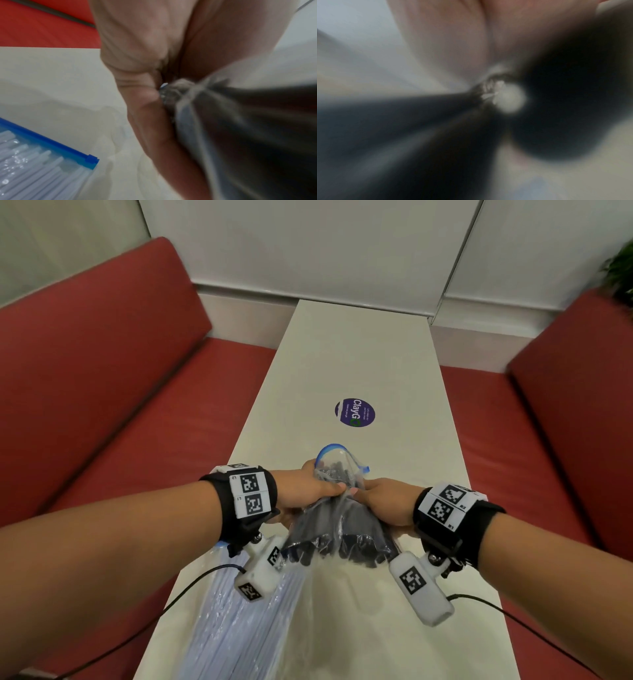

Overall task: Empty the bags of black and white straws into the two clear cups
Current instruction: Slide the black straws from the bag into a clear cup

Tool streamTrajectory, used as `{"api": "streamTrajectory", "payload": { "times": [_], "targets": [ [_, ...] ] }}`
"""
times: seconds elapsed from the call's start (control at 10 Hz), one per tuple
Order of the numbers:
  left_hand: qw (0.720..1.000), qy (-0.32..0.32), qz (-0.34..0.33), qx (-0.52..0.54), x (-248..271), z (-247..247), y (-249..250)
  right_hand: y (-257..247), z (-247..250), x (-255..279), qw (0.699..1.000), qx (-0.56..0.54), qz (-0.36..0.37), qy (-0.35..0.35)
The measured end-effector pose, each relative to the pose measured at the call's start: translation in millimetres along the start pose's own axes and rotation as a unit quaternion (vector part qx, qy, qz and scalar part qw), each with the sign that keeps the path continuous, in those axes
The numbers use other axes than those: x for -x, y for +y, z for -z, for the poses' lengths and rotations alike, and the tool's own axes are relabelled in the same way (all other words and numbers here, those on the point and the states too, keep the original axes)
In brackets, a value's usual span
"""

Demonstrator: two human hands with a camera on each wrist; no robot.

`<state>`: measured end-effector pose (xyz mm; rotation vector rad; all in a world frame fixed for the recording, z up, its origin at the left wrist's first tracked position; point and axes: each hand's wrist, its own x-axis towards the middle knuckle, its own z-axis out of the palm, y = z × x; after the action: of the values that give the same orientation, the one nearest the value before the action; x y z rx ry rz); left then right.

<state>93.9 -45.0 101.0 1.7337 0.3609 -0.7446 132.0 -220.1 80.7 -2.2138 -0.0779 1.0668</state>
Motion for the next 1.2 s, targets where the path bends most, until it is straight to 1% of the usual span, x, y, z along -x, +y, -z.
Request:
{"api": "streamTrajectory", "payload": {
  "times": [0.1, 0.2, 0.3, 0.4, 0.5, 0.6, 0.7, 0.8, 0.9, 1.0, 1.1, 1.2],
  "targets": [
    [1.000, -0.021, -0.012, 0.012, 1, 1, 8, -4, 0, -3, 1.000, -0.019, -0.008, -0.008],
    [0.995, -0.082, 0.017, 0.057, -1, 7, 11, -8, 6, -3, 0.997, -0.079, -0.024, -0.005],
    [0.991, -0.107, 0.053, 0.054, -7, 12, 11, -8, 13, -4, 0.995, -0.090, -0.036, -0.010],
    [0.998, -0.023, 0.060, 0.004, 3, 17, 22, -13, 22, -8, 0.992, -0.117, -0.018, 0.034],
    [0.998, 0.035, 0.048, 0.006, -1, 33, 20, -14, 30, -10, 0.982, -0.184, -0.032, 0.033],
    [0.997, 0.057, 0.030, 0.031, -6, 37, 17, -8, 38, 0, 0.971, -0.239, -0.020, -0.010],
    [0.993, 0.083, -0.004, 0.085, -11, 35, 11, 2, 45, 5, 0.974, -0.224, 0.041, 0.003],
    [0.989, 0.090, -0.011, 0.115, -16, 35, 8, 10, 44, 8, 0.986, -0.147, 0.083, 0.009],
    [0.987, 0.109, -0.006, 0.119, -19, 39, 8, 10, 37, 12, 0.991, -0.073, 0.107, 0.006],
    [0.986, 0.116, 0.008, 0.120, -17, 39, 7, 7, 26, 13, 0.988, -0.008, 0.154, 0.006],
    [0.982, 0.084, 0.031, 0.167, -4, 37, 7, 3, 16, 11, 0.981, -0.010, 0.193, 0.020],
    [0.993, -0.022, 0.071, 0.097, 2, 43, -1, -1, 14, 9, 0.981, -0.017, 0.181, 0.074]
  ]
}}
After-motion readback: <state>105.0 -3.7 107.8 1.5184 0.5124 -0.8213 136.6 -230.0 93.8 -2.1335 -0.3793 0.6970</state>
